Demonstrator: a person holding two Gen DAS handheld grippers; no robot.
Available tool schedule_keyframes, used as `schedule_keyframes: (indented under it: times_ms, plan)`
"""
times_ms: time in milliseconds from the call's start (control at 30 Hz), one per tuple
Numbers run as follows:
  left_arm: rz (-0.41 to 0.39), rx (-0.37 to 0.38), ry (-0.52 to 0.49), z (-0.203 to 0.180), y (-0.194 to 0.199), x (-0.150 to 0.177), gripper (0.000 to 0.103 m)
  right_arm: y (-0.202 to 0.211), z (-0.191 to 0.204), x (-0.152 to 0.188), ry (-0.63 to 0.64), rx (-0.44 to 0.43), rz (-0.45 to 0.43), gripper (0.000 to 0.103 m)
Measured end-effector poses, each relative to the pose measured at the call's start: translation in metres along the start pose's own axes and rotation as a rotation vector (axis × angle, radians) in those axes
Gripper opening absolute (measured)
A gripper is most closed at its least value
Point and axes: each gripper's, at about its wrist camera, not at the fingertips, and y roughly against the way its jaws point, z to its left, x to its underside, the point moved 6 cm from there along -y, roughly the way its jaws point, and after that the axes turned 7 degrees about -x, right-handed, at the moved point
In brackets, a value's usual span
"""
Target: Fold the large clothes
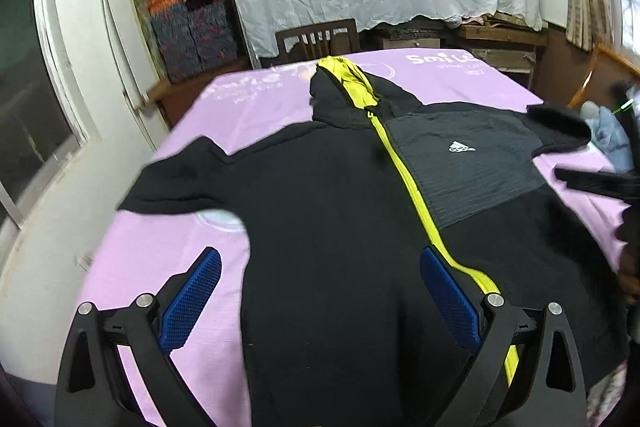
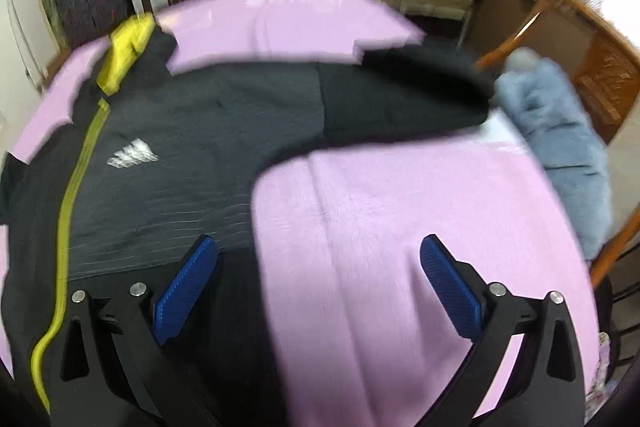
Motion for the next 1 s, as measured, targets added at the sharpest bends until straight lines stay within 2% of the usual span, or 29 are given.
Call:
schedule_keyframes:
  times_ms: [67, 200, 300, 400, 533, 667, 1000]
  plan:
    - [-0.003, 0.016, -0.006, -0.003, 0.005, 0.002, 0.1, 0.041, 0.021, 0.005, 0.025, -0.037, -0.101, 0.099]
    - [-0.014, 0.061, 0.014, -0.003, 0.013, 0.004, 0.1, 0.091, 0.082, 0.011, 0.166, -0.181, -0.168, 0.099]
    - [-0.049, 0.044, 0.069, 0.006, 0.022, 0.004, 0.1, 0.105, 0.115, 0.017, 0.233, -0.217, -0.193, 0.099]
    - [-0.045, 0.048, 0.101, 0.015, 0.024, 0.003, 0.1, 0.108, 0.147, 0.029, 0.284, -0.257, -0.17, 0.099]
    - [-0.033, 0.01, 0.107, 0.026, 0.022, 0.004, 0.1, 0.107, 0.164, 0.037, 0.31, -0.263, -0.138, 0.099]
    - [-0.023, 0.027, 0.142, 0.037, 0.02, 0.004, 0.1, 0.11, 0.171, 0.037, 0.307, -0.271, -0.136, 0.099]
    - [-0.019, 0.012, 0.16, 0.045, 0.017, 0.003, 0.1, 0.108, 0.17, 0.036, 0.283, -0.304, -0.129, 0.099]
